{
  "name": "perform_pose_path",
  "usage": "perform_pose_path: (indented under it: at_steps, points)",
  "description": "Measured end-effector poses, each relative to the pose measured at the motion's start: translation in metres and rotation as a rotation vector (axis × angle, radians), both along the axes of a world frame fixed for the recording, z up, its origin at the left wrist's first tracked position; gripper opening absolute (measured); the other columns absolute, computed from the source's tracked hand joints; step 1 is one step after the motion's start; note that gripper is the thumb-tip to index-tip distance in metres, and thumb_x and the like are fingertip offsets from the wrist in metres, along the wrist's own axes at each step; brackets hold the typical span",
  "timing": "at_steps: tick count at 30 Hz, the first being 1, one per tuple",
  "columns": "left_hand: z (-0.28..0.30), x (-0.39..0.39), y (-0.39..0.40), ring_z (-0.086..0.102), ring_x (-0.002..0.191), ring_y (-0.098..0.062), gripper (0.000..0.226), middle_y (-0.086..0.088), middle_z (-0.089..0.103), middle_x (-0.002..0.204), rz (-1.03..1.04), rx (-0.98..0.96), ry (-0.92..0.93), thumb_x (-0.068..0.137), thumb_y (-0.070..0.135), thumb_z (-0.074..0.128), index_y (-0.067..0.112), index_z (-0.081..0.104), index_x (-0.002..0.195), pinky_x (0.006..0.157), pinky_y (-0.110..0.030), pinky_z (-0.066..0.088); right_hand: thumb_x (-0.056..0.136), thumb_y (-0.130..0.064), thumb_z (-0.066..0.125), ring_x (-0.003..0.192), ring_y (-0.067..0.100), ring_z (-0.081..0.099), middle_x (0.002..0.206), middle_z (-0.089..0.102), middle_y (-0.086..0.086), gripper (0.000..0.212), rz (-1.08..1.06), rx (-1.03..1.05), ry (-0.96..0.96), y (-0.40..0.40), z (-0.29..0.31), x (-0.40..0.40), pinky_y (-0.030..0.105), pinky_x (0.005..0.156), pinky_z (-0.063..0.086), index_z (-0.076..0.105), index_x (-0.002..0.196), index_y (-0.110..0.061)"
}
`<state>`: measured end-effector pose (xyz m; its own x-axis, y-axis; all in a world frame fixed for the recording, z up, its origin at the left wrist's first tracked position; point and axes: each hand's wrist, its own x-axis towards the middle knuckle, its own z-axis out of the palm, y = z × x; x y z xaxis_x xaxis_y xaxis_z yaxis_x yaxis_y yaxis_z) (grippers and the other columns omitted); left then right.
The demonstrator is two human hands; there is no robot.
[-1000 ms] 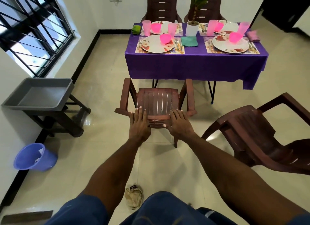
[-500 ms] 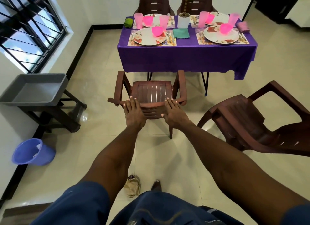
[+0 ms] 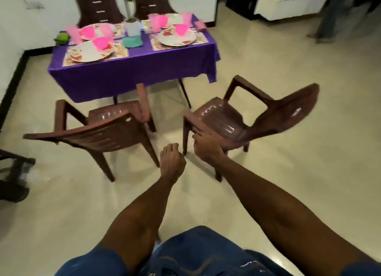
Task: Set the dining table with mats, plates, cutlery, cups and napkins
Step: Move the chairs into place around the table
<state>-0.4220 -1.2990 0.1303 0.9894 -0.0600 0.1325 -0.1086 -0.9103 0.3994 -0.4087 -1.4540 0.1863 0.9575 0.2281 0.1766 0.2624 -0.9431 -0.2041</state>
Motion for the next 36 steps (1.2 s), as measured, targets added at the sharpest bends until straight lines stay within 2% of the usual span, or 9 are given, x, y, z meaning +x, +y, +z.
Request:
perform_pose_path:
  at_steps: [3, 5, 9, 13, 16, 23, 26, 30, 36]
  points:
    - [0.014, -0.010, -0.090, 0.055, 0.105, -0.033, 0.033, -0.013, 0.061, 0.110, -0.081, -0.054, -0.014, 0.084, 0.012, 0.054, 0.008, 0.057, 0.117, 0.095, -0.043, 0.041, 0.096, -0.028, 0.050, 0.099, 0.030, 0.063, 0.111, 0.068, 0.010, 0.032, -0.110, 0.148, -0.078, -0.089, 0.018, -0.024, 0.042, 0.086, 0.052, 0.063, 0.122, -0.015]
    - [0.028, -0.013, -0.143, 0.054, 0.108, -0.033, 0.036, -0.013, 0.060, 0.113, -0.163, -0.089, -0.040, 0.087, 0.015, 0.055, 0.008, 0.055, 0.122, 0.097, -0.045, 0.042, 0.092, -0.039, 0.044, 0.092, 0.031, 0.066, 0.102, 0.071, 0.011, 0.041, -0.152, 0.129, -0.172, -0.145, 0.032, -0.038, 0.042, 0.079, 0.055, 0.068, 0.112, -0.012]
    - [0.041, -0.004, -0.238, 0.049, 0.115, -0.027, 0.037, -0.008, 0.056, 0.121, -0.309, -0.050, -0.067, 0.090, 0.022, 0.054, 0.011, 0.054, 0.125, 0.098, -0.040, 0.040, 0.073, -0.010, 0.056, 0.069, 0.039, 0.063, 0.079, 0.066, 0.016, 0.016, -0.349, 0.081, -0.180, -0.246, 0.054, -0.055, 0.038, 0.062, 0.049, 0.068, 0.082, -0.003]
    - [0.053, 0.010, -0.318, 0.049, 0.116, -0.021, 0.031, -0.005, 0.054, 0.122, -0.305, -0.239, -0.056, 0.097, 0.031, 0.042, 0.015, 0.051, 0.122, 0.100, -0.040, 0.042, 0.068, -0.001, 0.042, 0.092, 0.040, 0.060, 0.104, 0.068, 0.018, 0.045, -0.508, 0.143, -0.166, -0.323, 0.058, -0.058, 0.044, 0.080, 0.047, 0.067, 0.105, -0.001]
    - [0.065, 0.026, -0.368, 0.048, 0.119, -0.024, 0.034, -0.006, 0.053, 0.127, -0.297, -0.338, -0.042, 0.097, 0.034, 0.043, 0.014, 0.050, 0.124, 0.102, -0.045, 0.039, 0.072, 0.007, 0.048, 0.109, 0.036, 0.054, 0.124, 0.059, 0.016, 0.058, -0.530, 0.061, -0.065, -0.371, 0.049, -0.040, 0.044, 0.091, 0.041, 0.055, 0.128, -0.003]
    - [0.062, 0.073, -0.451, 0.049, 0.123, -0.035, 0.086, -0.014, 0.053, 0.132, -0.358, -0.109, 0.373, 0.080, 0.079, 0.042, 0.015, 0.041, 0.137, 0.102, -0.052, 0.042, 0.073, -0.003, 0.067, 0.131, 0.032, 0.039, 0.143, 0.042, 0.013, 0.070, -0.402, -0.125, 0.082, -0.449, 0.037, 0.018, 0.042, 0.101, 0.038, 0.040, 0.138, -0.005]
    - [0.056, 0.086, -0.470, 0.057, 0.115, -0.035, 0.070, -0.011, 0.059, 0.127, -0.333, 0.061, 0.462, 0.080, 0.054, 0.063, 0.014, 0.041, 0.134, 0.094, -0.045, 0.048, 0.072, -0.003, 0.066, 0.139, 0.033, 0.031, 0.151, 0.035, 0.014, 0.071, -0.276, -0.205, 0.104, -0.474, 0.029, 0.048, 0.044, 0.108, 0.034, 0.041, 0.139, -0.005]
    - [0.055, 0.087, -0.472, 0.066, 0.101, -0.031, 0.034, -0.007, 0.067, 0.110, -0.256, 0.141, 0.438, 0.085, 0.021, 0.053, 0.016, 0.056, 0.119, 0.085, -0.039, 0.052, 0.082, -0.009, 0.060, 0.145, 0.033, 0.023, 0.152, 0.036, 0.012, 0.061, -0.124, -0.271, 0.195, -0.485, 0.018, 0.083, 0.045, 0.116, 0.022, 0.043, 0.141, -0.008]
    - [0.063, 0.077, -0.478, 0.068, 0.086, -0.029, 0.023, -0.005, 0.068, 0.095, -0.220, 0.232, 0.361, 0.090, 0.015, 0.053, 0.019, 0.060, 0.111, 0.074, -0.038, 0.052, 0.081, -0.019, 0.056, 0.118, 0.028, 0.051, 0.117, 0.064, 0.006, 0.034, 0.108, -0.333, 0.206, -0.498, -0.002, 0.105, 0.038, 0.112, 0.025, 0.065, 0.114, -0.015]
